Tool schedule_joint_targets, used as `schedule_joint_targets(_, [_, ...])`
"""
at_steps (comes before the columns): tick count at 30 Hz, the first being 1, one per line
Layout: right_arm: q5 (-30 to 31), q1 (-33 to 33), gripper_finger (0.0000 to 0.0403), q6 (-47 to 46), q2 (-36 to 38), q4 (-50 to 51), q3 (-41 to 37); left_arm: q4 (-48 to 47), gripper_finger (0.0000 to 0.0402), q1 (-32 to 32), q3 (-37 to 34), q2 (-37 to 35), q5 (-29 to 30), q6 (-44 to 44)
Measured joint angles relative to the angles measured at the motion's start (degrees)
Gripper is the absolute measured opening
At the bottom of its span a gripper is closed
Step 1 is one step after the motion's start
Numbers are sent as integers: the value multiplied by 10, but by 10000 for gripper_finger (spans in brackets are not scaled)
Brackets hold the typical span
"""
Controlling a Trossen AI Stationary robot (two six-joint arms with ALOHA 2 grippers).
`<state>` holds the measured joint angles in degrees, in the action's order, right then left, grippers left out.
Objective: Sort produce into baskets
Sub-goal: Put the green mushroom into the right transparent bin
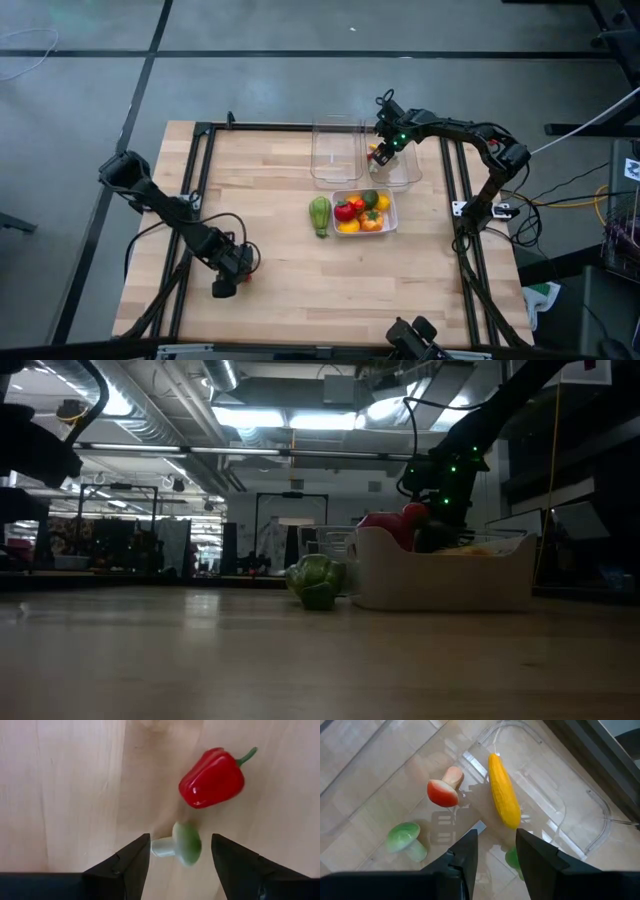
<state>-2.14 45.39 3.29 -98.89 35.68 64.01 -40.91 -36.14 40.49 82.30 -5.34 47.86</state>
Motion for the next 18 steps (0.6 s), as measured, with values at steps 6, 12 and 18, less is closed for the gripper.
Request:
schedule_joint_targets(6, [0, 0, 134, 0, 0, 0, 0, -1, 167, 0, 0, 4, 0, -1])
schedule_joint_targets(12, [0, 0, 134, 0, 0, 0, 0, -1, 114, 0, 0, 4, 0, -2])
schedule_joint_targets(18, [0, 0, 134, 0, 0, 0, 0, -1, 79, 0, 0, 4, -1, -2])
